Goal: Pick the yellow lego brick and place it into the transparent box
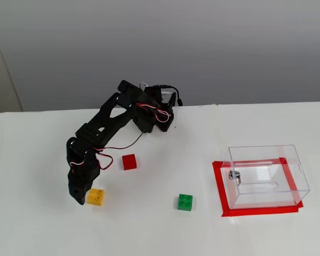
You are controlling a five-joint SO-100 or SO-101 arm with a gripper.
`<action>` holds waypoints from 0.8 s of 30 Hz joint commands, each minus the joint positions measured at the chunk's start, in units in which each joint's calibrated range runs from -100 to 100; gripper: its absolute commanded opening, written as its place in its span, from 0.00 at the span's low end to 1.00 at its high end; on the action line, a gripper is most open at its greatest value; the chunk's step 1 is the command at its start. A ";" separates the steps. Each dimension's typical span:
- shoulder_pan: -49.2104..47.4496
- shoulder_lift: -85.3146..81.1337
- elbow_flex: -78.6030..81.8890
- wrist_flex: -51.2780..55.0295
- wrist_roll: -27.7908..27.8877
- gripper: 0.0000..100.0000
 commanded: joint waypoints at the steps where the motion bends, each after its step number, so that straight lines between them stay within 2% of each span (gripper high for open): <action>1: -0.75 0.36 -2.27 -0.49 0.30 0.33; 24: -3.42 2.82 -1.45 -1.19 0.35 0.33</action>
